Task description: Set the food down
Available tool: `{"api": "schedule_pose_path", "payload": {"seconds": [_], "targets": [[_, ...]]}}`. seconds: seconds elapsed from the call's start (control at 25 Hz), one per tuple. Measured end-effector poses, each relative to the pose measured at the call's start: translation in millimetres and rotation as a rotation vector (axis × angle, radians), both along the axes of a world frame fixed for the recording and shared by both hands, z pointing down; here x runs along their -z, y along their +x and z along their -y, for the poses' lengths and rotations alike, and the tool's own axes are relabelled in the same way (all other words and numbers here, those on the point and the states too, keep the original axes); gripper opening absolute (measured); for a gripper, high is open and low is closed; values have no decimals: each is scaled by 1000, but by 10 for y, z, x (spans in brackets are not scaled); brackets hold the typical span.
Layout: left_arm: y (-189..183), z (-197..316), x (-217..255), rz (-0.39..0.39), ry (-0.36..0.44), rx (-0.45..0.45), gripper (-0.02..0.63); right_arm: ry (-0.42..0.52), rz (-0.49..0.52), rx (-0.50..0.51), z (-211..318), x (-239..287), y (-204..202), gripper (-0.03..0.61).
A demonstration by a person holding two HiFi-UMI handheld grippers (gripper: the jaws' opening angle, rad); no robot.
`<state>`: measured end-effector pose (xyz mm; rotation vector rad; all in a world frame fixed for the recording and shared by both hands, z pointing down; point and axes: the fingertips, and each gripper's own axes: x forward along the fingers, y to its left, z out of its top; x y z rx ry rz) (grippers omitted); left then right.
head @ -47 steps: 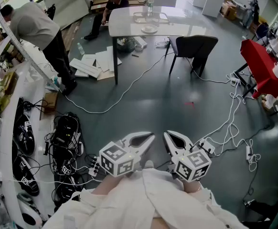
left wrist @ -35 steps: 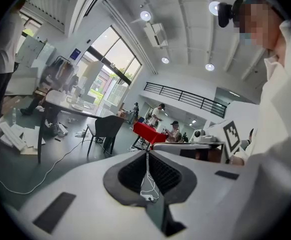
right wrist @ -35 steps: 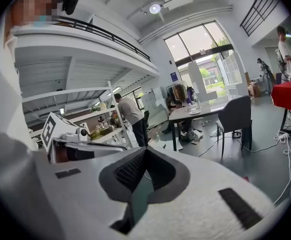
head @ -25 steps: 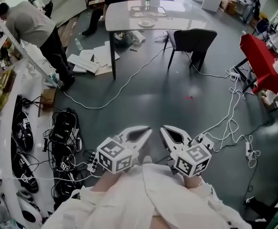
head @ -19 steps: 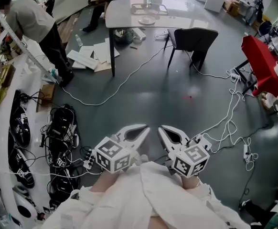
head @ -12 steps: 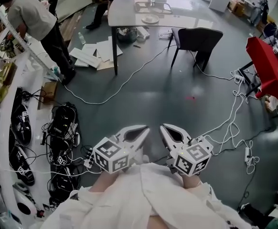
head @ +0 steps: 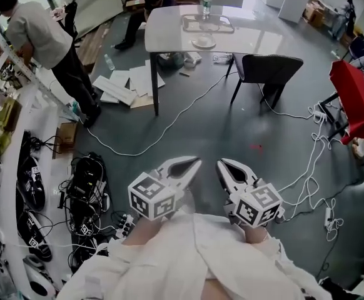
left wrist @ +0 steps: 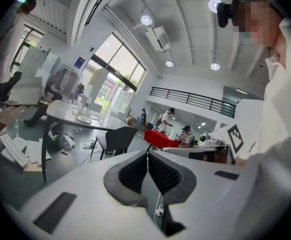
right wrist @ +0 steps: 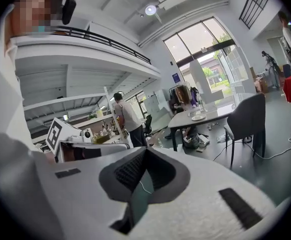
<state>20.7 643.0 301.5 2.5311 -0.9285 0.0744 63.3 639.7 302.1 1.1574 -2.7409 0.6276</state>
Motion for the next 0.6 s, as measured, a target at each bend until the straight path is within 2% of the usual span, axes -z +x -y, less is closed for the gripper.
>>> {"api": "schedule_pose_path", "payload": {"seconds": [0.2,0.44,0.6], "targets": [[-83,711,101,-68,-10,-48,20,27,3,-39,741,116,-132,2],[-283,1399,119,-51,6,-98,20,45,34,-61,1449,142,-357,2],[-338,1670,33,-57,-24,-116,20,11,28,-67,1715,38,-462,2]]}}
